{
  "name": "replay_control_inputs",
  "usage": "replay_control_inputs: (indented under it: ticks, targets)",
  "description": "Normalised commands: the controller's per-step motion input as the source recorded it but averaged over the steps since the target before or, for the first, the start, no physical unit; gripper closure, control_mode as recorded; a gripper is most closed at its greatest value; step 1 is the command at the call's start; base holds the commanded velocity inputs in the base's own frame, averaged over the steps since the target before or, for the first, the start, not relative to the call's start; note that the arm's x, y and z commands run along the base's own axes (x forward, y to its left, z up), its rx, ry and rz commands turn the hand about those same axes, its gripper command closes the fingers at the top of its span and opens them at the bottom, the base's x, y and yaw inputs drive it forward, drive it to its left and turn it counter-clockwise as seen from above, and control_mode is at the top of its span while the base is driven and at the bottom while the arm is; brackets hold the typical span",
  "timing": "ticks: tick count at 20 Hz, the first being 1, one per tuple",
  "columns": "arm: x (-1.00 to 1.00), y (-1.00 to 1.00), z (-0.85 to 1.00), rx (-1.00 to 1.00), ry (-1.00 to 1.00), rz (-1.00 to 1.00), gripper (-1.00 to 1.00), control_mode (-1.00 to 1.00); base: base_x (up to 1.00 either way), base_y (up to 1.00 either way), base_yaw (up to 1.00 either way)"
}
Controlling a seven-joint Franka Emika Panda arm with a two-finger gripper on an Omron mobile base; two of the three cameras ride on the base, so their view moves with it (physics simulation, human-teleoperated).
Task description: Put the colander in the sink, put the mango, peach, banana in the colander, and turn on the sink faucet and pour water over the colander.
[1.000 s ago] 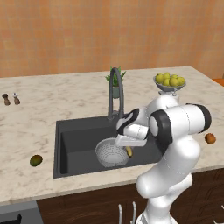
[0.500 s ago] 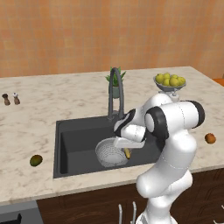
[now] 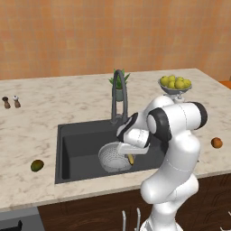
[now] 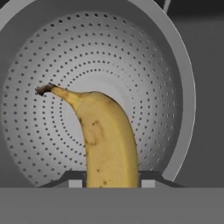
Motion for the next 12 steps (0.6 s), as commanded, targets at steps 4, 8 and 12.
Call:
replay_control_inputs:
  ticks: [4, 8, 12]
  targets:
    - [0.10, 0.12, -0.03, 0.00, -0.03, 0.00, 1.00, -1.00, 0.00, 0.00, 0.00]
    - [0.20, 0.15, 0.00, 0.00, -0.02, 0.00, 1.00, -1.00, 0.00, 0.00, 0.00]
    - [0.14, 0.04, -0.06, 0.00, -0.02, 0.00, 1.00, -1.00, 0.00, 0.00, 0.00]
